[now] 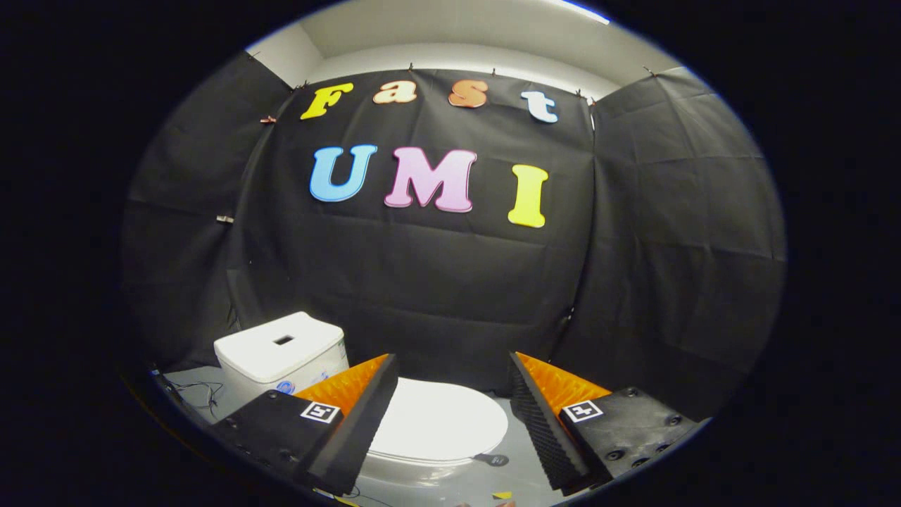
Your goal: Open the toilet lid.
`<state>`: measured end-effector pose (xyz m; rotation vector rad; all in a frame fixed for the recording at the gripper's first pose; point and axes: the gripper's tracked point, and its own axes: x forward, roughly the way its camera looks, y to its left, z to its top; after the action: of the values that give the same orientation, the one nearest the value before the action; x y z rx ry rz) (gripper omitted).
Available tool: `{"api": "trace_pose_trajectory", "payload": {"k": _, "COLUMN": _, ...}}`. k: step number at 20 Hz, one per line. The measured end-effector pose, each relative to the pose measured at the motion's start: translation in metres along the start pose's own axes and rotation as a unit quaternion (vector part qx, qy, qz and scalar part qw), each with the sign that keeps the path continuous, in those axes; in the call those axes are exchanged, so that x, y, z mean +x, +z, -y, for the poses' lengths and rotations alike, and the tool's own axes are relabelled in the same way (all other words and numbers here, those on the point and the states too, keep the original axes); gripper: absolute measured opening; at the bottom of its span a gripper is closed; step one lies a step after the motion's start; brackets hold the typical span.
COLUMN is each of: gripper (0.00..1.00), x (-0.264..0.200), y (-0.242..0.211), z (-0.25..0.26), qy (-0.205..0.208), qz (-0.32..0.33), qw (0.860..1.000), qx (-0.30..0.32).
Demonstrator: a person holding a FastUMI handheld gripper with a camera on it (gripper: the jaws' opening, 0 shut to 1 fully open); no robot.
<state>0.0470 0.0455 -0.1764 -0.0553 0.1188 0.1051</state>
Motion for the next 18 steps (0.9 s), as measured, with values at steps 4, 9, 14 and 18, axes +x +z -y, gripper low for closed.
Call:
{"api": "trace_pose_trajectory", "payload": {"k": 4, "gripper": 0.99, "x": 0.015, "y": -0.046, "z": 0.011, "qy": 0.001, "qz": -0.019, "qw": 1.0, "qx": 0.012}}
{"api": "trace_pose_trajectory", "payload": {"k": 9, "gripper": 0.99, "x": 0.033, "y": -0.082, "z": 0.025, "qy": 0.002, "qz": -0.025, "qw": 1.0, "qx": -0.002}}
{"api": "trace_pose_trajectory", "payload": {"k": 14, "gripper": 0.99, "x": 0.05, "y": -0.119, "z": 0.031, "qy": 0.027, "qz": -0.055, "qw": 0.997, "qx": 0.051}}
{"api": "trace_pose_trajectory", "payload": {"k": 18, "gripper": 0.99, "x": 0.068, "y": -0.163, "z": 0.048, "qy": 0.038, "qz": -0.099, "qw": 0.989, "qx": 0.1}}
